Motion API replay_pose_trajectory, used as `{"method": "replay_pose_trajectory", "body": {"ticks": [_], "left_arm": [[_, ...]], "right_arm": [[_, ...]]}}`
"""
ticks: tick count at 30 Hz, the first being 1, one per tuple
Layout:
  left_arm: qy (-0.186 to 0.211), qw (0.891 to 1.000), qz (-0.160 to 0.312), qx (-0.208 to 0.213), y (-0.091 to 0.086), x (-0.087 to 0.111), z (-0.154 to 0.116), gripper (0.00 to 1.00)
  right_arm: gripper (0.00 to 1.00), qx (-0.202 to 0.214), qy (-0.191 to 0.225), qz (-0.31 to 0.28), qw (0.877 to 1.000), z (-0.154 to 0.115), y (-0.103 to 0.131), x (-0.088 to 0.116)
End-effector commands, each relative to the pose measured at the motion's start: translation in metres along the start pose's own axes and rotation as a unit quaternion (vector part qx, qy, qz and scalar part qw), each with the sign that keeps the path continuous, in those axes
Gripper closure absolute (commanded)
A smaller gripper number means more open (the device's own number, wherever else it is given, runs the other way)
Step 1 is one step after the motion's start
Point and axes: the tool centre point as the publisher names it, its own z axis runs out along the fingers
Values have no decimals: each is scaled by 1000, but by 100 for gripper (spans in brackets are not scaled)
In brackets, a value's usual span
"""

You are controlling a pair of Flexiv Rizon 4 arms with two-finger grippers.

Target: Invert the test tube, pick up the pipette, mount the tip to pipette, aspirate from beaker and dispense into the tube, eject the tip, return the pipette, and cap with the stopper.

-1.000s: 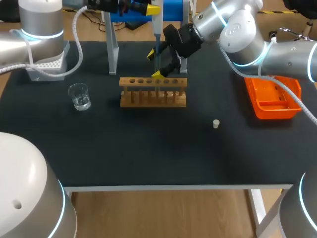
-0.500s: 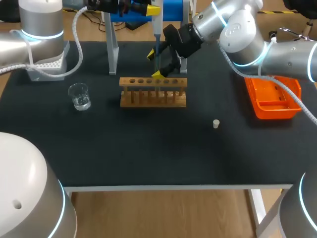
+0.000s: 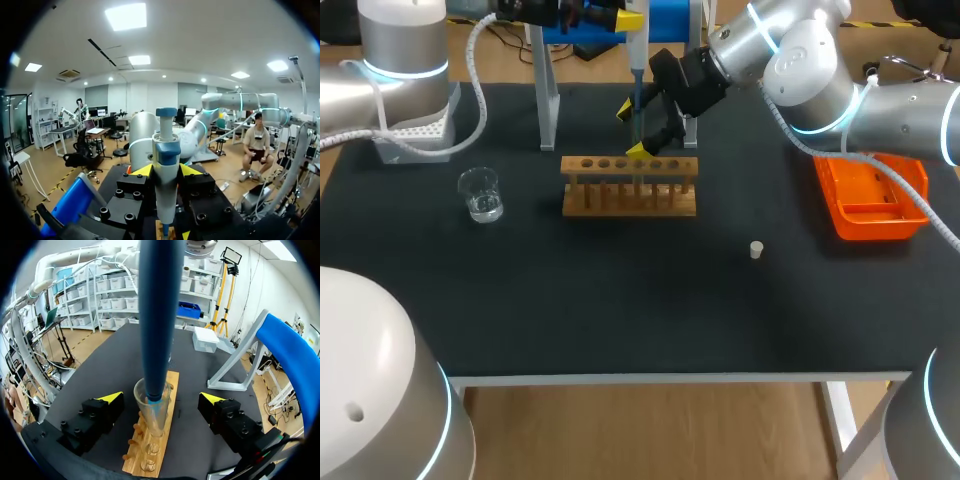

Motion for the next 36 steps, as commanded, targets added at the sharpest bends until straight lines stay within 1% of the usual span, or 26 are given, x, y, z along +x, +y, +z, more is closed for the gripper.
{"method": "replay_pose_trajectory", "body": {"ticks": [1,6,10,15,22,28,36], "left_arm": [[2,1000,0,-1,0,-1,0,100],[2,1000,0,-1,0,-1,0,100],[2,1000,0,-1,0,-1,0,100],[2,1000,0,-1,0,-1,0,100],[2,1000,0,-1,0,-1,0,100],[2,1000,0,-1,0,-1,0,100],[2,1000,0,-1,0,-1,0,100]], "right_arm": [[0,-4,-8,4,1000,-13,-2,-1],[0,-8,-26,17,999,-34,-6,-6],[0,-8,-36,18,999,-56,-9,-3],[0,-10,-50,14,999,-88,-5,4],[0,-28,-79,19,996,-139,7,13],[0,-48,-106,32,993,-185,23,19],[0,-48,-106,32,993,-185,23,19]]}}
